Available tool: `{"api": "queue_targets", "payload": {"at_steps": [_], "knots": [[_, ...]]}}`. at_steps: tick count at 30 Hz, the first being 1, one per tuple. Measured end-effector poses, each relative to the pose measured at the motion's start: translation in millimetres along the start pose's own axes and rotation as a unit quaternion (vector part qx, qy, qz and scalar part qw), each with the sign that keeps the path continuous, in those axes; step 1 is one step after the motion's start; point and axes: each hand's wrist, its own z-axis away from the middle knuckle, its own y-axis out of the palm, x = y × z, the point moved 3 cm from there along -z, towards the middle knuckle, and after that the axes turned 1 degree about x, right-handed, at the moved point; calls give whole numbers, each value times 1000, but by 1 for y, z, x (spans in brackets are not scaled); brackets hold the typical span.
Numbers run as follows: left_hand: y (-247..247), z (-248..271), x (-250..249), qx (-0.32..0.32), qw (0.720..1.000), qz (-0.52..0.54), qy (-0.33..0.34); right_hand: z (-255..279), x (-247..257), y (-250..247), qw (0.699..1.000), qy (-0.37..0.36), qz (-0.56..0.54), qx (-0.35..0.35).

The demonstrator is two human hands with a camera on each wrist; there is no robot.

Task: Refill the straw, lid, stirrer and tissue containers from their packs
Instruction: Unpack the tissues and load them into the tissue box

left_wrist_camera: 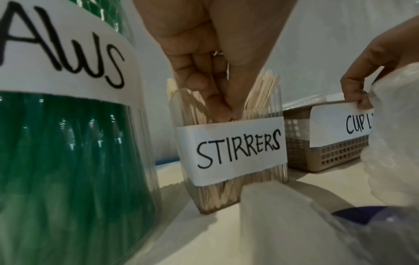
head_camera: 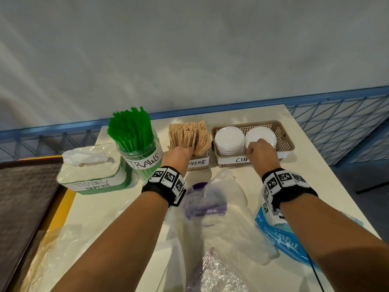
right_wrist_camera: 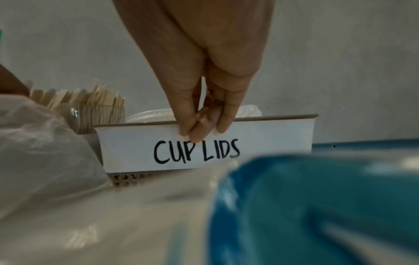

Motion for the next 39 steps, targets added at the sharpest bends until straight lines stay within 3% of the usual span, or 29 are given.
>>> {"api": "queue_targets", "payload": {"at_steps": [5, 10, 14, 20, 22, 24, 25, 27, 29, 34, 39], "knots": [[1, 7, 0, -24, 999, 35, 0, 6, 2, -5, 999, 10, -39, 5], [-11, 19, -10, -79, 994, 67, 18, 20, 9, -24, 995, 17, -89, -38], [-25, 35, -18, -80, 993, 78, 27, 39, 20, -41, 987, -4, -140, -82], [-43, 85, -52, -10, 992, 109, 55, 84, 29, -88, 917, -10, -345, -201], [-32, 107, -70, 21, 988, 136, 65, 106, 16, -90, 950, -13, -274, -148], [-12, 126, -87, 58, 982, 172, 61, 130, -6, -72, 995, 27, -94, -35], [-1, 133, -95, 77, 978, 183, 57, 143, -20, -60, 997, 70, -12, 42], [19, 146, -110, 110, 974, 192, 53, 167, -45, -36, 969, 141, 90, 182], [30, 157, -122, 135, 968, 205, 47, 186, -66, -16, 943, 161, 133, 258], [38, 167, -144, 143, 957, 253, 15, 209, -102, 15, 946, 157, 115, 261], [32, 171, -159, 116, 934, 339, -4, 211, -111, 5, 969, 108, 159, 152]]}}
